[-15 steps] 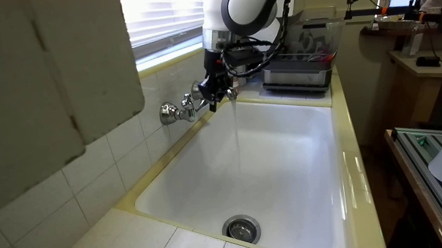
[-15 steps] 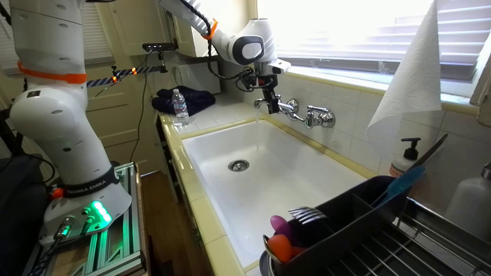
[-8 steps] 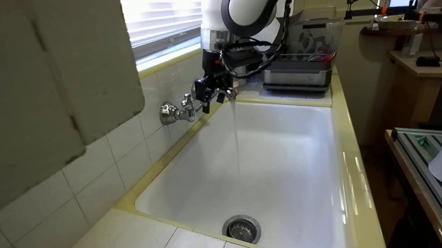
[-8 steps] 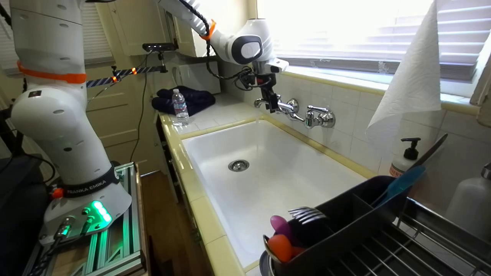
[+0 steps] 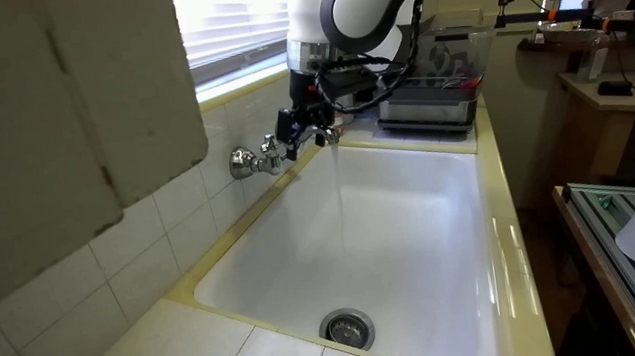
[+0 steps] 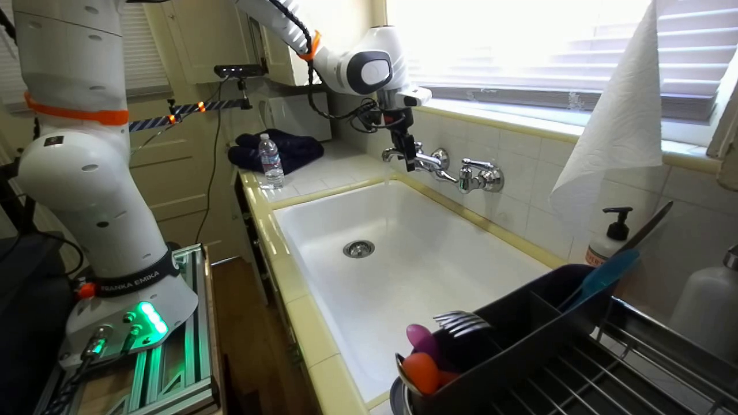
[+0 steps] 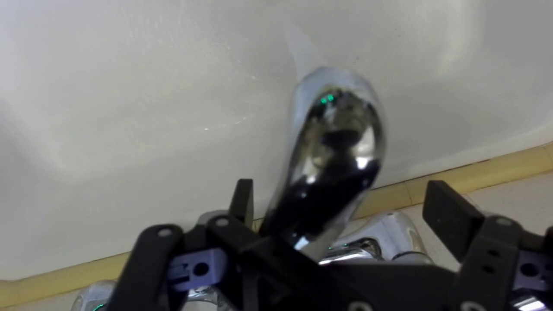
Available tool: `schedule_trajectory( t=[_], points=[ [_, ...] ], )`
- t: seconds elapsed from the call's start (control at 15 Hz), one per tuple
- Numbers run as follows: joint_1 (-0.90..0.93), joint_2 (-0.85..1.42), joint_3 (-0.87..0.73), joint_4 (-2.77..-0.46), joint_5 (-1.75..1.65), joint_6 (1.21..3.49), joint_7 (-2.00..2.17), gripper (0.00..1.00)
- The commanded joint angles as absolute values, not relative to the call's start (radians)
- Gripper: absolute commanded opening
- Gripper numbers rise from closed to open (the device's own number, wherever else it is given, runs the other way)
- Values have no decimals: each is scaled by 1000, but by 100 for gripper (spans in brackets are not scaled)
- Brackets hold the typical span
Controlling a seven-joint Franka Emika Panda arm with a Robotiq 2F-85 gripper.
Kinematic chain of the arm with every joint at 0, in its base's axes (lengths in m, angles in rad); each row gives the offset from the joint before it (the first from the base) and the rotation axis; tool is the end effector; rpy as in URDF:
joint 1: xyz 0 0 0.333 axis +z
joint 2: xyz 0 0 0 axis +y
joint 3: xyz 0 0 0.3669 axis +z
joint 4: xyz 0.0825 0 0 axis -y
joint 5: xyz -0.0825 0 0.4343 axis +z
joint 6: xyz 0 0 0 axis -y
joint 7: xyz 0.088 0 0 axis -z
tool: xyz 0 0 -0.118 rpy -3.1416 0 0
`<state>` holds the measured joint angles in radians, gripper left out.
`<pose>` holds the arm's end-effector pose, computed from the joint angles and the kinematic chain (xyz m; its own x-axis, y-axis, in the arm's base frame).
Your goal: Turn the faucet head on the left slightly to the right and turn the faucet handle to the left
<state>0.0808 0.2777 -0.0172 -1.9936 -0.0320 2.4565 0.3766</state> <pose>0.6720 0.0431 0.3466 0.9415 -0.2838 0.1816 -0.2812 -0.9588 -0.0404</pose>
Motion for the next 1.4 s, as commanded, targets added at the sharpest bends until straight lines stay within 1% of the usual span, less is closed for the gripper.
schedule_trajectory(
  t=[0.0,0.6,1.33],
  points=[
    [128,207,-9,-2018,-67,2476,436,100],
    [132,83,-1,-2111,-117,2484,498,100],
    [103,-103,82,-2132,-132,2430,579,100]
  ],
)
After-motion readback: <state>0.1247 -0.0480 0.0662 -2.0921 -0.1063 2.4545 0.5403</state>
